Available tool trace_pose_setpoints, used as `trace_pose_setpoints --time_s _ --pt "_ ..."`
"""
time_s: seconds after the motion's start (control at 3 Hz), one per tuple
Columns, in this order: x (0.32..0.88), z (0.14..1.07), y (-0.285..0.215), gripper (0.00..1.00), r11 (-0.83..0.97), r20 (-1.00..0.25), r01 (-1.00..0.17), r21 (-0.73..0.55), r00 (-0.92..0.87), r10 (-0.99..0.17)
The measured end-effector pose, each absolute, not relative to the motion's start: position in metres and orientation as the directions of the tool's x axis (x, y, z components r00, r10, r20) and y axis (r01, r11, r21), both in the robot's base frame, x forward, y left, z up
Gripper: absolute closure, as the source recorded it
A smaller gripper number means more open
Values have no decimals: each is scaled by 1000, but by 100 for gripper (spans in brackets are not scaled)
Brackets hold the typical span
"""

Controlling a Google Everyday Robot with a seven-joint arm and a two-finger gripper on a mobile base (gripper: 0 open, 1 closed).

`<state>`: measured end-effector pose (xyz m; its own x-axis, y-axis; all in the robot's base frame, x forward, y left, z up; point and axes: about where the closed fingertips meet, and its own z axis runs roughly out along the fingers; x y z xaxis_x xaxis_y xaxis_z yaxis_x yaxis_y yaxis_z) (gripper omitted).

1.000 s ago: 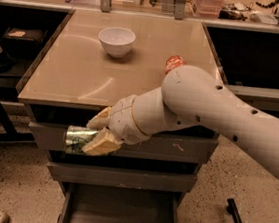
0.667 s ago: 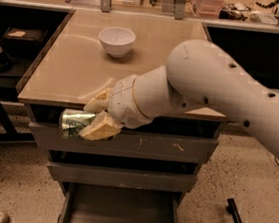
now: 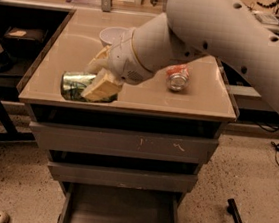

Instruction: Pick green can from bottom drawer and place on counter

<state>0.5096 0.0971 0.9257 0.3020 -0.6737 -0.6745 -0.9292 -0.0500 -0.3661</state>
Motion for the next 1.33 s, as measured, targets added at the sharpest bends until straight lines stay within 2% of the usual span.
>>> trace_pose_setpoints --time_s 0.33,1.33 --pt "548 939 106 100 -60 -663 -924 -376 314 -679" --pt "621 924 190 100 -185 -674 -909 -374 404 -619"
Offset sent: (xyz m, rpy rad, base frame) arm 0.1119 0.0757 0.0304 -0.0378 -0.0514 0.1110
